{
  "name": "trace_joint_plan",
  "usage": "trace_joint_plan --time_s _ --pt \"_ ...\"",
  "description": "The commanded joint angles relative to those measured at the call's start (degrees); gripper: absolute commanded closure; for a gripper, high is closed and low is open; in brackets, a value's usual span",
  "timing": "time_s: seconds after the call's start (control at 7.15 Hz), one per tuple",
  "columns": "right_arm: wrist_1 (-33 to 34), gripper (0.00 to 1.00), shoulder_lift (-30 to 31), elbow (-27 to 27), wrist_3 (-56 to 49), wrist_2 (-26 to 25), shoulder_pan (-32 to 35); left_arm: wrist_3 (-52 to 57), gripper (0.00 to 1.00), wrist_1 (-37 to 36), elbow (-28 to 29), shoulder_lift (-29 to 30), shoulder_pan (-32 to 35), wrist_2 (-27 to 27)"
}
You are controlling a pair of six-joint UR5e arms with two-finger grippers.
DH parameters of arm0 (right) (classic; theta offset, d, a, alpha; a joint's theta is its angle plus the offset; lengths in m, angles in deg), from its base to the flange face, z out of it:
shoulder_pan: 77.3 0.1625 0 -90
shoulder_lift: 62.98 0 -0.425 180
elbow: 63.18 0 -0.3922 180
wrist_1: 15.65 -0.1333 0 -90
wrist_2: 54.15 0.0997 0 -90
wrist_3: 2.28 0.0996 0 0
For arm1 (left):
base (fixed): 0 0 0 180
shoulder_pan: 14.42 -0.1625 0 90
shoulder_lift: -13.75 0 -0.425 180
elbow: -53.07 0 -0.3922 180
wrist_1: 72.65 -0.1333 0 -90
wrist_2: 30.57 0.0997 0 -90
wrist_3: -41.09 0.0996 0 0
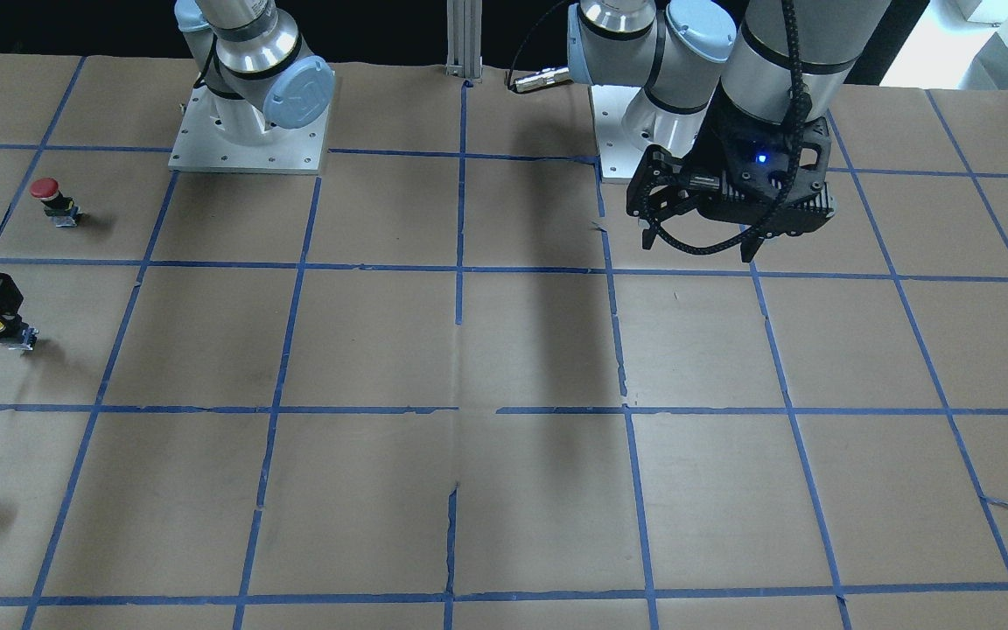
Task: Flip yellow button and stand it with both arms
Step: 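Lower the yellow button upright onto the table with the right gripper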
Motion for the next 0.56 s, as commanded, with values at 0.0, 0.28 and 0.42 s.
trace_joint_plan --time_s 0.0,0.28,0.42 --pt "0.1 0.42 0.0 0.0 0.0 -0.1 -0.1 0.6 0.01 -0.1 0.0 0.2 -0.2 0.1" --pt "0.1 0.29 -0.2 0.0 -0.1 0.0 -0.1 0.7 0.01 0.0 0.2 0.2 -0.2 0.8" --pt "0.1 0.29 -0.2 0.0 -0.1 -0.1 -0.1 0.7 0.01 0.1 0.0 0.4 -0.2 2.2"
